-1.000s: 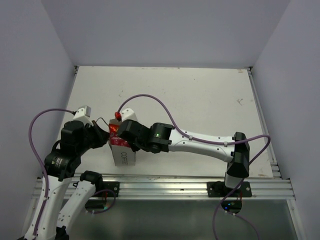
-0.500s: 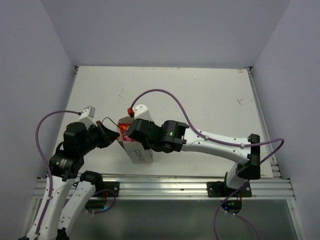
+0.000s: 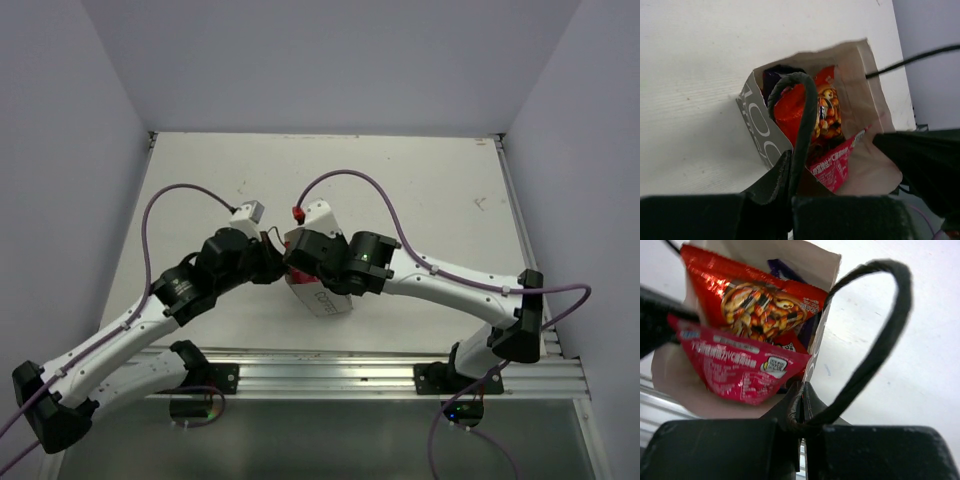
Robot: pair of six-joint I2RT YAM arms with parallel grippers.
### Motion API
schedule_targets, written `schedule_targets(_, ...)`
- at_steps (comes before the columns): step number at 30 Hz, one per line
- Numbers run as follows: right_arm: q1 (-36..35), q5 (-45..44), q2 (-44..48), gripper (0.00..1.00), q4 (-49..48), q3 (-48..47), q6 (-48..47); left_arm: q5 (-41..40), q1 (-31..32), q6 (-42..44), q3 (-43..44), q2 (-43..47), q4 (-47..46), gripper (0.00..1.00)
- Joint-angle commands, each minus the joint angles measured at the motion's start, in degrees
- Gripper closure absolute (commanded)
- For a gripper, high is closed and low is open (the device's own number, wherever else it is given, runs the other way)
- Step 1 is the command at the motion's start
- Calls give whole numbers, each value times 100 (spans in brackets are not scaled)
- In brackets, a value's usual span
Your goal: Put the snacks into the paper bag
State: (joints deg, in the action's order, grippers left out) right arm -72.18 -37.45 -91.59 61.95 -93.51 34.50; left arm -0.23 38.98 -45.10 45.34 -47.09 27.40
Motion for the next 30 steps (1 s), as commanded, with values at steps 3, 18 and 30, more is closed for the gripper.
schedule_targets(3,476,-254,782,100,-227,420,-154,-1251,778,-271,361,-405,-727,100)
schedule_targets(18,881,431,1038,100,-755,1327,-435,-1700,971,-280,555,-907,-815,100)
schedule_targets(30,873,-51,1459,46,-369,99,-874,-2419,1735,581,1844,-1399,-1299,26)
